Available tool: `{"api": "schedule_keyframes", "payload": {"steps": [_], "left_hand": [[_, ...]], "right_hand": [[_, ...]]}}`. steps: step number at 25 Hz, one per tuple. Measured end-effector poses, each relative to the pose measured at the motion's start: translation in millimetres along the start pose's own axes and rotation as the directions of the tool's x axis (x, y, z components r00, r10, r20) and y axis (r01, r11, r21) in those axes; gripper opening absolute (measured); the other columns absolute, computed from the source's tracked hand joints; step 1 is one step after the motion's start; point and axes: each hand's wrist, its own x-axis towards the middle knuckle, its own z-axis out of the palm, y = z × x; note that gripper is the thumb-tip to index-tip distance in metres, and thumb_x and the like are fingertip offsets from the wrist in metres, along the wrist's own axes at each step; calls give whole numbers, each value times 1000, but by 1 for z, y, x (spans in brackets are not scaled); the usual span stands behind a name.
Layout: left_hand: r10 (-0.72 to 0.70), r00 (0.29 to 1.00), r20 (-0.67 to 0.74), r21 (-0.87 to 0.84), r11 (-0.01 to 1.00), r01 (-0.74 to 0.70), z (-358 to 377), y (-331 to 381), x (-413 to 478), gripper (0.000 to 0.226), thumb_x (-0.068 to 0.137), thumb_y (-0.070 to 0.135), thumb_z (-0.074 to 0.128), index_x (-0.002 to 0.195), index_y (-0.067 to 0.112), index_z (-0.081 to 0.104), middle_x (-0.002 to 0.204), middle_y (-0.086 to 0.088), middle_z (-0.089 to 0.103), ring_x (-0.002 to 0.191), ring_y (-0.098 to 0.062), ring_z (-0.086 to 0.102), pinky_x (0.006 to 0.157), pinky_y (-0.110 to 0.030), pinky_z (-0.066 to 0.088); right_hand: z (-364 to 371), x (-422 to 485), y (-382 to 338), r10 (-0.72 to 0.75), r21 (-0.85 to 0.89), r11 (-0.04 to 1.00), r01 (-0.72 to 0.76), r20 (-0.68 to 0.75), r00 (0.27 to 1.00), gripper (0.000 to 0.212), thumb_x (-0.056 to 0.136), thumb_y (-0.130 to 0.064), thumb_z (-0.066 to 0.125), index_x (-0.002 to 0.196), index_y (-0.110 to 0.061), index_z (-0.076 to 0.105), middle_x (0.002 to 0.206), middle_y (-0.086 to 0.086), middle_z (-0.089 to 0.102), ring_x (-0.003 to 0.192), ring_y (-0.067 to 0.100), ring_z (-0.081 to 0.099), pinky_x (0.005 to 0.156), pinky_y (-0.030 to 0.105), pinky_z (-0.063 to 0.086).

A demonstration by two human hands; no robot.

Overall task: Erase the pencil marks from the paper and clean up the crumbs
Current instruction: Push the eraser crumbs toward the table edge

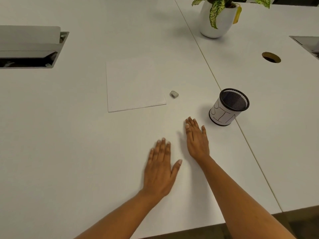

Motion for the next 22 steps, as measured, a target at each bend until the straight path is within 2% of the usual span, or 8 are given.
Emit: {"api": "schedule_keyframes", "payload": {"steps": [4,8,11,13,15,18,20,22], "left_hand": [[-19,981,191,47,999,10,4,15,-4,70,96,54,10,137,4,39,143,-13,40,132,-24,36,109,-34,10],[65,972,225,-8,998,-65,13,37,-21,70,94,58,8,141,12,34,148,-5,33,136,-17,30,113,-36,21],[228,942,247,-161,968,-192,5,47,-30,77,80,67,-4,145,25,-1,147,12,-10,138,-3,-10,114,-25,-7],[263,940,220,-246,947,-207,-1,42,-31,74,78,68,-7,142,30,-5,145,17,-11,136,1,-15,109,-19,-16],[155,983,100,-244,961,-127,-4,28,-25,75,82,66,-9,143,27,6,148,15,-1,138,0,-8,113,-20,-12],[-35,999,-35,-78,996,32,-9,0,-16,86,80,66,-16,146,19,14,150,9,0,139,-5,-9,114,-26,-10],[-84,996,35,33,996,83,-11,-8,-18,99,69,67,-31,147,17,3,153,3,-7,135,-5,-18,111,-26,-14],[-63,993,104,96,994,53,-7,-1,-25,98,64,65,-36,145,17,-7,154,1,-12,133,-5,-22,111,-28,-16]], "right_hand": [[-7,-4,1,7,177,984,-11,25,1000,42,99,-28,17,138,-20,33,149,-4,30,137,3,20,112,21,2],[-12,-13,5,-68,166,985,49,115,991,42,99,-26,17,137,-20,34,149,-3,31,130,-6,18,111,17,3],[-16,-22,8,-107,202,977,69,181,978,41,99,-26,18,137,-21,35,148,-5,32,131,-5,20,112,18,4],[-20,-28,8,-115,357,934,30,220,969,41,100,-27,18,135,-21,37,145,-8,35,134,0,25,115,23,6],[-25,-30,8,-96,478,878,-36,248,964,41,100,-28,18,134,-20,39,141,-11,37,134,2,28,117,28,10],[-19,-39,9,-182,147,979,143,297,937,43,99,-32,17,139,-20,30,150,-7,26,138,0,14,114,23,2],[-12,-51,12,-278,-52,947,317,361,890,50,95,-38,13,141,-20,21,153,-5,16,136,-3,5,114,23,-1],[-10,-64,16,-343,-58,913,403,421,839,55,92,-42,10,142,-20,18,153,-7,12,137,-4,2,115,21,-1]]}}
